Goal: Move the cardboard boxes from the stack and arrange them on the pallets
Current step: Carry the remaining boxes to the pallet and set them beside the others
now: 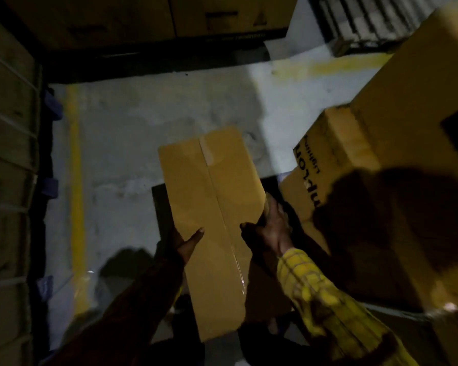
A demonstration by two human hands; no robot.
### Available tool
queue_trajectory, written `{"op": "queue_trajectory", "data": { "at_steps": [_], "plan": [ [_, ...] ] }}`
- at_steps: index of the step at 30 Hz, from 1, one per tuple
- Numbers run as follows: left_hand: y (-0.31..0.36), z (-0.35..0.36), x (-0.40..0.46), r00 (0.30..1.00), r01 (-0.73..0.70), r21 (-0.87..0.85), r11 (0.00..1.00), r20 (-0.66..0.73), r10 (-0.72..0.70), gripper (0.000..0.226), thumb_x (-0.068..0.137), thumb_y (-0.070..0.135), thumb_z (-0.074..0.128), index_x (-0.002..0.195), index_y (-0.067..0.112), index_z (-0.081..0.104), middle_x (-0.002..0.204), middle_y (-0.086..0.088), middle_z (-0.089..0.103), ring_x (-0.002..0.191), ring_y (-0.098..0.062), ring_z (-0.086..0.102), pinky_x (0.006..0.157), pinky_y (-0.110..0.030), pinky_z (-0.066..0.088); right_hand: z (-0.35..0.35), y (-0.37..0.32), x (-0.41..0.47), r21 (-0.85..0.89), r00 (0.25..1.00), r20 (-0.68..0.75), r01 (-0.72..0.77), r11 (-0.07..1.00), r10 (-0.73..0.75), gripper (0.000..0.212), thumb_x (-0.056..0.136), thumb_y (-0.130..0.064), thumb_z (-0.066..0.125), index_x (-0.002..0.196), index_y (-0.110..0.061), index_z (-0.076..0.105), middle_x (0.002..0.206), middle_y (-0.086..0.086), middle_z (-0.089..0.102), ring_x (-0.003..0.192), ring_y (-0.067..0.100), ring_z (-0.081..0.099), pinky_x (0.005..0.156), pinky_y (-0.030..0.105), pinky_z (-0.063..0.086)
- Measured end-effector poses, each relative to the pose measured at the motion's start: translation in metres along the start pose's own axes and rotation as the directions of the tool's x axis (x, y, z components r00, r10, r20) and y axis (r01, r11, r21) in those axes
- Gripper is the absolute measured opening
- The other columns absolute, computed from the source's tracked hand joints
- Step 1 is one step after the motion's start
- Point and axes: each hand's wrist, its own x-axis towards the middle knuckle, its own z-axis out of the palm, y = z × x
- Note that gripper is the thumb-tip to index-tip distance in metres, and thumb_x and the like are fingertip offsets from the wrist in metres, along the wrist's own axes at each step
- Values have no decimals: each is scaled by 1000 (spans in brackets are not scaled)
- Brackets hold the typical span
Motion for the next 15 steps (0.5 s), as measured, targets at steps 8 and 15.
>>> {"op": "queue_trajectory", "data": {
  "at_steps": [8, 15],
  "plan": [
    [134, -109, -242, 962, -234, -28, 972, 141, 235, 108, 73, 51, 86, 159, 23, 28, 152, -11, 48, 136, -35, 49, 111, -50, 43, -175, -123, -200, 107, 991, -130, 40, 993, -26, 121, 70, -51, 92, 164, -34, 17, 169, 7, 24, 152, 36, 27, 118, 51, 36],
    [179, -164, -393, 818, -575, 187, 796, 113, 564, 87, 85, 33, 81, 153, 9, 33, 153, -13, 42, 142, -29, 38, 107, -27, 28, -262, -137, -357, 219, 945, -320, 144, 965, -68, 122, 61, -75, 82, 161, -47, 18, 166, -2, 34, 151, 29, 33, 118, 51, 37]
  ]
}}
